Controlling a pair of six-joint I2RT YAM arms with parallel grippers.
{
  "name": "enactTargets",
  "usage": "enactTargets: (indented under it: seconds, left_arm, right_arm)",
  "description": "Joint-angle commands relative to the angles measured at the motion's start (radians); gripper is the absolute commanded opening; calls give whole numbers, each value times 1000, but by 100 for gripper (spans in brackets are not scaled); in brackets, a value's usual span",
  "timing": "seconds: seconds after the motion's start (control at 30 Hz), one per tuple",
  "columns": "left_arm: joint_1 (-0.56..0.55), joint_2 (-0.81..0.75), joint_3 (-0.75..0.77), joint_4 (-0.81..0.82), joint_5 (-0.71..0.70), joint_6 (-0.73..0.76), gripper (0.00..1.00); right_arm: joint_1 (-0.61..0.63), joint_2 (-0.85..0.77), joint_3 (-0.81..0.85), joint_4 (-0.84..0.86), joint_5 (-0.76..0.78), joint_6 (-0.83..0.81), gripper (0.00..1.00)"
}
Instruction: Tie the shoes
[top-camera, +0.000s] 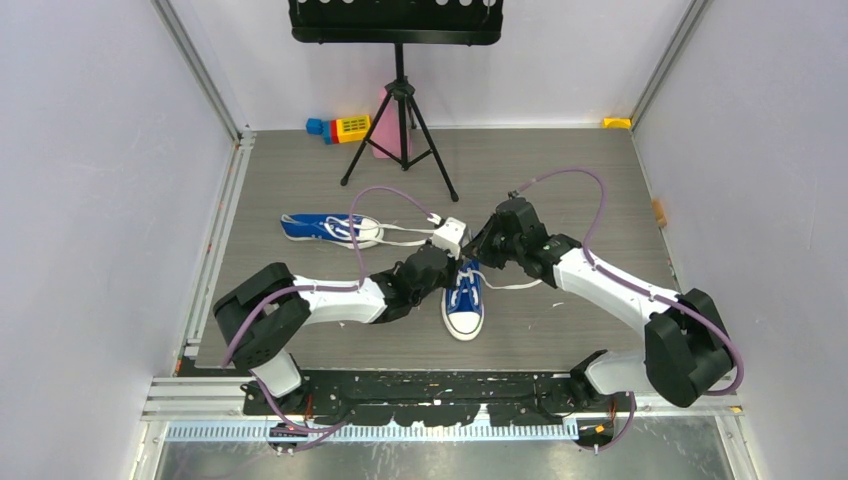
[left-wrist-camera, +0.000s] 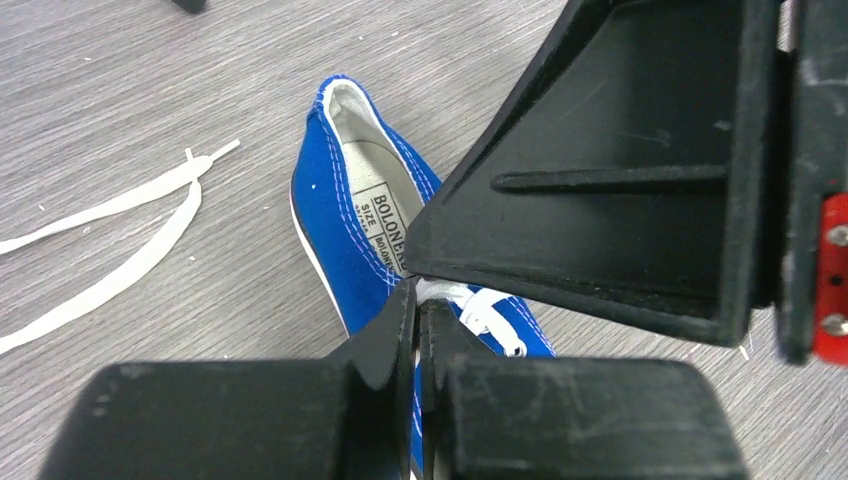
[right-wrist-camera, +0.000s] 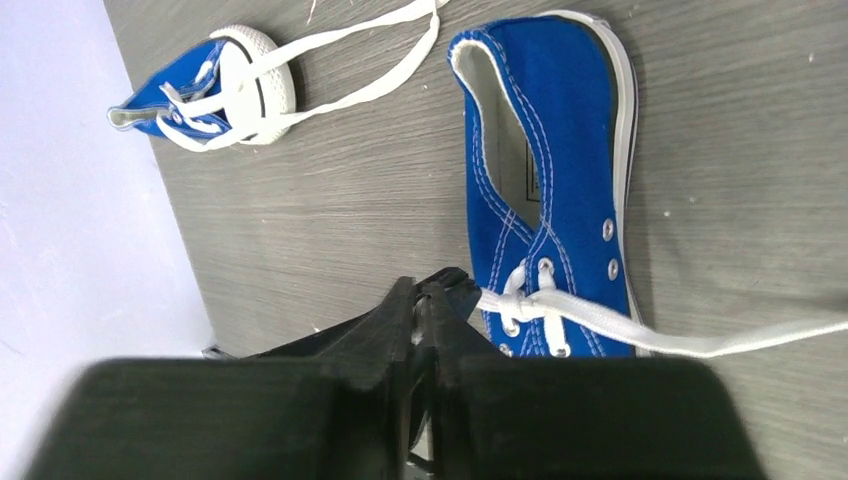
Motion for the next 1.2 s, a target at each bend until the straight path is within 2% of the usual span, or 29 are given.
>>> enactTargets:
  seconds: [0.0, 0.03, 0.07, 0.17, 0.23, 0.33, 0.47, 0.67, 0.77, 0.93, 1.17]
  left_arm:
    - [17, -21, -4, 28, 24, 10, 0]
    - [24, -24, -15, 42, 49, 3, 0]
    - [31, -28, -27, 57, 74, -7, 0]
    - [50, -36, -67, 119, 139, -32, 0]
    - [60, -34, -82, 144, 161, -40, 0]
    - [65, -34, -100, 179, 174, -33, 0]
    - [75, -31, -129, 241, 183, -32, 0]
    - [82, -22, -137, 266, 200, -43, 0]
    - [84, -16, -143, 279, 201, -45, 0]
    - [84, -10, -148, 293, 203, -43, 0]
    - [85, -6, -155, 309, 206, -46, 0]
  right_arm:
    - [3, -65, -2, -5, 39, -13, 31]
    - [3, -77, -5, -18, 49, -20, 42]
    - [2, -92, -7, -33, 56, -29, 45]
    - [-9, -141, -20, -75, 109, -40, 50]
    - [-17, -166, -26, -112, 126, -33, 58]
    - [-19, -194, -29, -191, 167, 60, 65]
    - [-19, -239, -65, -275, 218, 271, 68]
    - [-16, -331, -234, -171, 198, 582, 67]
    - [-6, -348, -286, -146, 198, 688, 66]
    - [8, -333, -348, -74, 202, 794, 65]
    - [9, -241, -361, 17, 220, 823, 62]
